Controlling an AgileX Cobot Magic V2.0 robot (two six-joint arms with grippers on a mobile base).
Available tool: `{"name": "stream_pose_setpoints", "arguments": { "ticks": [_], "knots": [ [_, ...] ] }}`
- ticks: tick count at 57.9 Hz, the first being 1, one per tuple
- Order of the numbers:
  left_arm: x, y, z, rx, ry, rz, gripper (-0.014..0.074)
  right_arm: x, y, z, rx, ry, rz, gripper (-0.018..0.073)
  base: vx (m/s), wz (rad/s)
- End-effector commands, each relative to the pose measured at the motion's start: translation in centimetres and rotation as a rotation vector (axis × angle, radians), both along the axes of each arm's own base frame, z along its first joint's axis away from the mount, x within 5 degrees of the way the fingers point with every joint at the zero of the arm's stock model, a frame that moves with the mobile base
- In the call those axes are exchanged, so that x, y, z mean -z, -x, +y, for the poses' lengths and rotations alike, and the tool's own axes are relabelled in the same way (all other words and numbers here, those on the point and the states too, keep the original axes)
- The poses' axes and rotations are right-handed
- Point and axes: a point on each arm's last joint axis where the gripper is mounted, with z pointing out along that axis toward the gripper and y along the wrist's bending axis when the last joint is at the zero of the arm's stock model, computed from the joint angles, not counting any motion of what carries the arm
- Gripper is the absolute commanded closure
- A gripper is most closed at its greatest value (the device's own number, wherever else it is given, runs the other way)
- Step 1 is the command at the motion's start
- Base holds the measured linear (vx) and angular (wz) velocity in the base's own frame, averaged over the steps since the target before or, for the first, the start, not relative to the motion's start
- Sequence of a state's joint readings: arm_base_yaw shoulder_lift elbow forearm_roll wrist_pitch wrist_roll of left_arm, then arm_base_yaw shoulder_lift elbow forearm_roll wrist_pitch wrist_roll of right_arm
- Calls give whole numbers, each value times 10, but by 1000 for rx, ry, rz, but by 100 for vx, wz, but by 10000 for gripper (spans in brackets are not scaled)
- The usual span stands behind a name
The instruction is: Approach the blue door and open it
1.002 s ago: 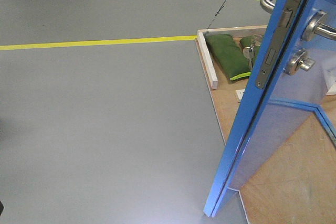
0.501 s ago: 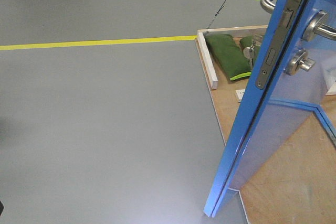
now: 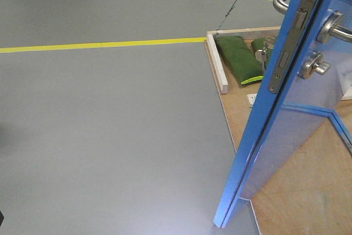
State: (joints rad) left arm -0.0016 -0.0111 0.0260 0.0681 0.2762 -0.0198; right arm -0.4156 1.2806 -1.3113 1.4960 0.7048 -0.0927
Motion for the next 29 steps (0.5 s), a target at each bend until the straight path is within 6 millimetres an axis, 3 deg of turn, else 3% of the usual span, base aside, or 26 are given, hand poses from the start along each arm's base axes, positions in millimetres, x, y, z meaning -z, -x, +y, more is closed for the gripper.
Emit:
{"name": "stream_pose_setpoints", "arguments": {
  "ticks": [1, 29],
  "knots": [
    [-17, 1, -1, 11, 9, -123, 524, -18, 9, 7, -26, -8, -71, 547, 0, 0],
    [-17, 1, -1, 11, 9, -123, 524, -18, 9, 7, -24, -8, -70, 547, 1, 4]
  ]
}}
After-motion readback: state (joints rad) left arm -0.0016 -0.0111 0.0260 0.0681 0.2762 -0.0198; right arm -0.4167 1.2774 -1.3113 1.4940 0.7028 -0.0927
